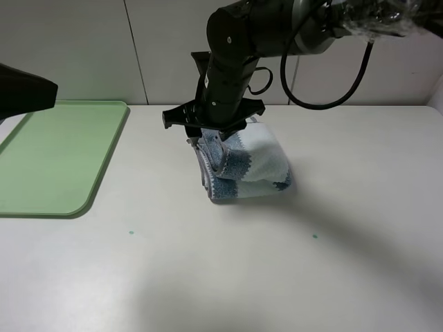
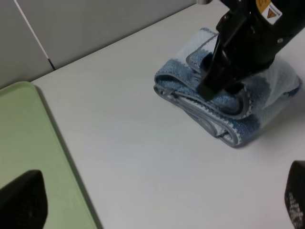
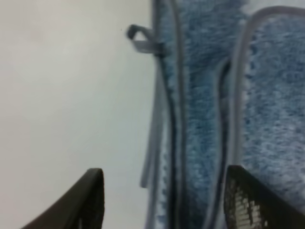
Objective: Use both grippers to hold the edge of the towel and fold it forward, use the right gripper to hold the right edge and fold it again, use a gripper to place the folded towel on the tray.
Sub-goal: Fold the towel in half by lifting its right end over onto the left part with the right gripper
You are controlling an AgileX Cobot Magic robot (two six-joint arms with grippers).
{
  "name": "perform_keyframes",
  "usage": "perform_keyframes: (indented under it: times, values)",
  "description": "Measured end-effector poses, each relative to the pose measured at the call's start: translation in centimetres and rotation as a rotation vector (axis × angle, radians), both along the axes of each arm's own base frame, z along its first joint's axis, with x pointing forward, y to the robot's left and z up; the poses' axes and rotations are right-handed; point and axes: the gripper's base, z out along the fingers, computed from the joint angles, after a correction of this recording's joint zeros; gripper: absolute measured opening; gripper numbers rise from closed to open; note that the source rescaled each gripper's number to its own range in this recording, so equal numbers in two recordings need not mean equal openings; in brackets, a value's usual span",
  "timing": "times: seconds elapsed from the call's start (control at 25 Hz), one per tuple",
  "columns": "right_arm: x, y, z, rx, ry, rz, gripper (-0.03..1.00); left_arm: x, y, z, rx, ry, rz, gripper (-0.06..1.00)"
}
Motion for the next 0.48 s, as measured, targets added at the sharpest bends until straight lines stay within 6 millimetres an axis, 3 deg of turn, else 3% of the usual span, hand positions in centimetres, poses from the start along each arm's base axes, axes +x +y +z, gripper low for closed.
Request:
perform_keyframes:
  times: [0.16,0.32,0.48]
  values:
    - [-0.2,0.2,0.0,-0.022,-0.018,0.044,0.64,0.0,0.0,0.0,0.000,0.000,0.000,1.00]
    - [-1.0,0.4,-0.2,-0.089,-0.007,0.145,0.91,0.0,0.0,0.0,0.000,0.000,0.000,1.00]
    - [-1.7,0.4,0.1,-0.139,0.009,0.203,0.99,0.0,0.0,0.0,0.000,0.000,0.000,1.00]
